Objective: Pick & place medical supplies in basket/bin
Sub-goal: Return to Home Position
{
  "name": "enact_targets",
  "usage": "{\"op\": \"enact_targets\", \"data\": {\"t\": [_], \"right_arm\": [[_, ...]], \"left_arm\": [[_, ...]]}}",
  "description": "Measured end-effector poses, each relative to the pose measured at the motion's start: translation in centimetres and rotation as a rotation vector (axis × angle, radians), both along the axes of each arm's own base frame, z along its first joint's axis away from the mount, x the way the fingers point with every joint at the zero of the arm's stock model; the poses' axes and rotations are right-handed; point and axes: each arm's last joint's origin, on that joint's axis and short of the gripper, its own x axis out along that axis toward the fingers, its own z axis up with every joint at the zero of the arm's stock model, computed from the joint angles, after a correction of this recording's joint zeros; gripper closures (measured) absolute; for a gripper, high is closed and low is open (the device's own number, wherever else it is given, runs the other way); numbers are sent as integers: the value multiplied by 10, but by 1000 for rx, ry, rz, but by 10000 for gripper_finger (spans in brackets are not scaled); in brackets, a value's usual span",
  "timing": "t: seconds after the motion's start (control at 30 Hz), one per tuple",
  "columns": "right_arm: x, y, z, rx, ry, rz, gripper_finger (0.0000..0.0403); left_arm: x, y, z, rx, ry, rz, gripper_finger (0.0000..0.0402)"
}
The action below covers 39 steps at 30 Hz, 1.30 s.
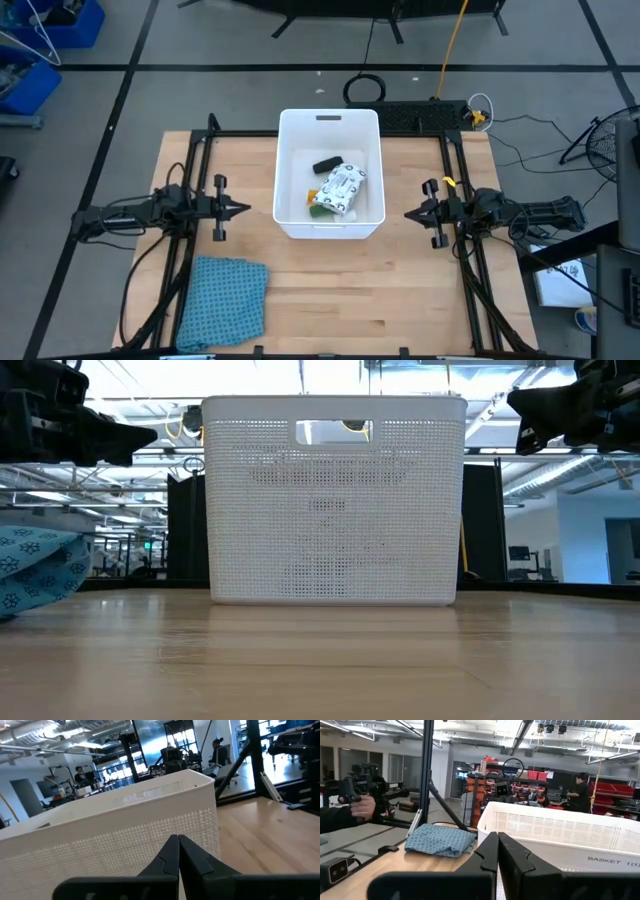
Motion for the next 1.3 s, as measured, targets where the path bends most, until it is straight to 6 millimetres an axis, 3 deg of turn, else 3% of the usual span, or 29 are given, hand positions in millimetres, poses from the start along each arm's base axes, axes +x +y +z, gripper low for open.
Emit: {"op": "enact_targets", "data": {"t": [0.4, 0.63, 0.9, 1.17, 1.3], "right_arm": [[0, -5, 0, 34, -1, -163, 403], [0, -7, 1, 17, -9, -116, 403], [2, -7, -2, 17, 19, -125, 403], [3, -2, -28, 45, 301, 20, 403], [4, -3, -29, 130, 318, 1, 403]], "left_arm": [[0, 2, -9, -57, 92, 77, 401], [0, 4, -4, -21, 43, 97, 401], [0, 5, -10, -144, 98, 91, 392], [0, 5, -10, -169, 100, 86, 376], [0, 5, -10, -172, 100, 86, 384]]}}
